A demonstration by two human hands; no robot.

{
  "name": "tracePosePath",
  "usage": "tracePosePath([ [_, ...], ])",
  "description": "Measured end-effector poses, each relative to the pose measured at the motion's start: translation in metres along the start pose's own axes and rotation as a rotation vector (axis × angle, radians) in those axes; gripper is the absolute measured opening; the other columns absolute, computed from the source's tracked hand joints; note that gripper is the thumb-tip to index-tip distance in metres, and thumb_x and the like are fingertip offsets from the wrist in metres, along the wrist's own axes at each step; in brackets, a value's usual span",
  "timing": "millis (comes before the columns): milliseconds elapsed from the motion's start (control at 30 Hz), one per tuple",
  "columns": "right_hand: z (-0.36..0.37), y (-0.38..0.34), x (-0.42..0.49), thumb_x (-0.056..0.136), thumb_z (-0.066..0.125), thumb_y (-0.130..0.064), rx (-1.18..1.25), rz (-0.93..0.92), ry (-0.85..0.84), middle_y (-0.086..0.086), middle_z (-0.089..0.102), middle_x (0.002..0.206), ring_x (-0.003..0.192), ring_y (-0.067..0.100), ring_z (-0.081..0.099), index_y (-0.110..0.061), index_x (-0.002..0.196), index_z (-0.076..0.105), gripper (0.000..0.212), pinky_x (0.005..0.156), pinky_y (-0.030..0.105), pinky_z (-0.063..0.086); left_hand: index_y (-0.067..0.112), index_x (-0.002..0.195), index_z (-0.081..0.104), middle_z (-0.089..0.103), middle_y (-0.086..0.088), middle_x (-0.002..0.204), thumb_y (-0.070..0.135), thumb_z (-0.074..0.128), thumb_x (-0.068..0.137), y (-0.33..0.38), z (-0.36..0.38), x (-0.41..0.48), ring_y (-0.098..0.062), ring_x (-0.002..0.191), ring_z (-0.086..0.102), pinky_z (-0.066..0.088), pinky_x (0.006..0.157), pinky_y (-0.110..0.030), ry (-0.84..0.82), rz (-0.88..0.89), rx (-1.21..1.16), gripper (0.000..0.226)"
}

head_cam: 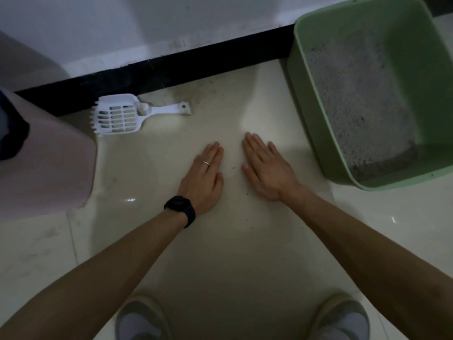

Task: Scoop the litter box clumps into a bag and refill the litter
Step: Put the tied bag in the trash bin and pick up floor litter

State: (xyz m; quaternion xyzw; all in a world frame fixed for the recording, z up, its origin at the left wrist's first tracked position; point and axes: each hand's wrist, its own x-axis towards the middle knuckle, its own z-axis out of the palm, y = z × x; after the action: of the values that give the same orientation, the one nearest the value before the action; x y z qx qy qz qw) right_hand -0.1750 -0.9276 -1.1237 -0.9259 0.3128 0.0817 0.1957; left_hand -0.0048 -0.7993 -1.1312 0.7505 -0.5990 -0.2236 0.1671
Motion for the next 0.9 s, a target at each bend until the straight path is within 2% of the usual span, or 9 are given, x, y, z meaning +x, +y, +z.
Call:
tracePosePath([
  [200, 0.024, -0.005, -0.071, 0.106, 0.023, -0.037, 0.005, -0.136, 0.017, 0.006, 0.013, 0.164, 0.152, 0.017, 0.005, -0.009, 0.156, 0.019, 0.058, 0.124, 0.04, 0.012, 0.006, 0.154, 0.007, -0.004, -0.007, 0.162, 0.028, 0.03, 0.102, 0.006, 0.014, -0.006, -0.016, 0.148, -0.009, -0.006, 0.12, -0.034, -0.114, 0.09, 0.15, 0.061],
  [300, 0.027, -0.006, -0.09, 0.105, 0.032, -0.032, 0.117, -0.143, 0.136, 0.009, 0.027, 0.16, 0.15, 0.02, 0.019, -0.006, 0.152, 0.032, 0.054, 0.122, 0.041, 0.02, 0.005, 0.154, 0.008, -0.003, -0.008, 0.161, 0.031, 0.024, 0.101, 0.018, 0.023, -0.008, -0.016, 0.148, -0.008, -0.001, 0.121, -0.037, -0.164, 0.173, 0.156, 0.061],
  [367, 0.024, -0.003, -0.091, 0.102, 0.042, -0.034, 0.178, -0.037, 0.265, 0.01, 0.034, 0.157, 0.148, 0.021, 0.027, -0.005, 0.149, 0.038, 0.056, 0.121, 0.037, 0.023, 0.005, 0.154, 0.01, 0.0, -0.009, 0.161, 0.03, 0.026, 0.101, 0.026, 0.027, -0.009, -0.017, 0.148, -0.006, 0.002, 0.121, -0.037, -0.2, 0.251, 0.142, 0.06],
  [433, 0.022, 0.002, -0.093, 0.095, 0.053, -0.044, 0.162, 0.127, 0.328, 0.011, 0.04, 0.153, 0.142, 0.024, 0.034, -0.007, 0.148, 0.04, 0.065, 0.118, 0.033, 0.026, 0.005, 0.153, 0.012, 0.001, -0.008, 0.162, 0.026, 0.03, 0.102, 0.033, 0.03, -0.01, -0.016, 0.148, -0.006, 0.002, 0.121, -0.036, -0.213, 0.277, 0.079, 0.059],
  [500, 0.024, 0.004, -0.095, 0.089, 0.055, -0.057, 0.081, 0.245, 0.289, 0.011, 0.04, 0.151, 0.137, 0.028, 0.037, -0.01, 0.148, 0.04, 0.077, 0.113, 0.038, 0.032, 0.004, 0.153, 0.016, 0.005, -0.007, 0.162, 0.021, 0.036, 0.101, 0.038, 0.027, -0.009, -0.016, 0.149, -0.001, 0.007, 0.121, -0.036, -0.175, 0.242, -0.019, 0.058],
  [567, 0.028, 0.002, -0.096, 0.086, 0.051, -0.067, 0.015, 0.288, 0.246, 0.011, 0.038, 0.15, 0.135, 0.03, 0.037, -0.013, 0.148, 0.039, 0.084, 0.109, 0.043, 0.035, 0.003, 0.151, 0.025, 0.017, -0.01, 0.16, 0.019, 0.046, 0.098, 0.035, 0.021, -0.008, -0.021, 0.148, 0.013, 0.019, 0.12, -0.037, -0.103, 0.25, -0.046, 0.059],
  [667, 0.035, -0.005, -0.092, 0.081, 0.049, -0.076, -0.01, 0.32, 0.28, 0.01, 0.041, 0.145, 0.129, 0.03, 0.04, -0.017, 0.145, 0.043, 0.087, 0.103, 0.043, 0.037, 0.008, 0.149, 0.034, 0.033, -0.011, 0.154, 0.039, 0.058, 0.09, 0.02, 0.011, -0.008, -0.026, 0.139, 0.034, 0.032, 0.113, -0.039, -0.045, 0.261, 0.086, 0.071],
  [767, 0.034, -0.002, -0.085, 0.077, 0.047, -0.084, -0.027, 0.346, 0.267, 0.007, 0.043, 0.139, 0.125, 0.028, 0.039, -0.025, 0.145, 0.044, 0.09, 0.1, 0.042, 0.036, 0.018, 0.15, 0.032, 0.037, -0.005, 0.15, 0.063, 0.056, 0.083, 0.011, 0.006, -0.003, -0.026, 0.133, 0.037, 0.033, 0.107, -0.038, -0.115, 0.215, 0.214, 0.084],
  [900, 0.029, 0.007, -0.077, 0.078, 0.05, -0.081, 0.033, 0.217, 0.272, -0.001, 0.048, 0.131, 0.116, 0.023, 0.043, -0.037, 0.14, 0.051, 0.076, 0.092, 0.039, 0.042, 0.027, 0.146, 0.039, 0.044, 0.002, 0.14, 0.068, 0.058, 0.079, 0.017, 0.005, 0.012, -0.021, 0.126, 0.034, 0.033, 0.1, -0.037, -0.125, 0.182, 0.216, 0.081],
])
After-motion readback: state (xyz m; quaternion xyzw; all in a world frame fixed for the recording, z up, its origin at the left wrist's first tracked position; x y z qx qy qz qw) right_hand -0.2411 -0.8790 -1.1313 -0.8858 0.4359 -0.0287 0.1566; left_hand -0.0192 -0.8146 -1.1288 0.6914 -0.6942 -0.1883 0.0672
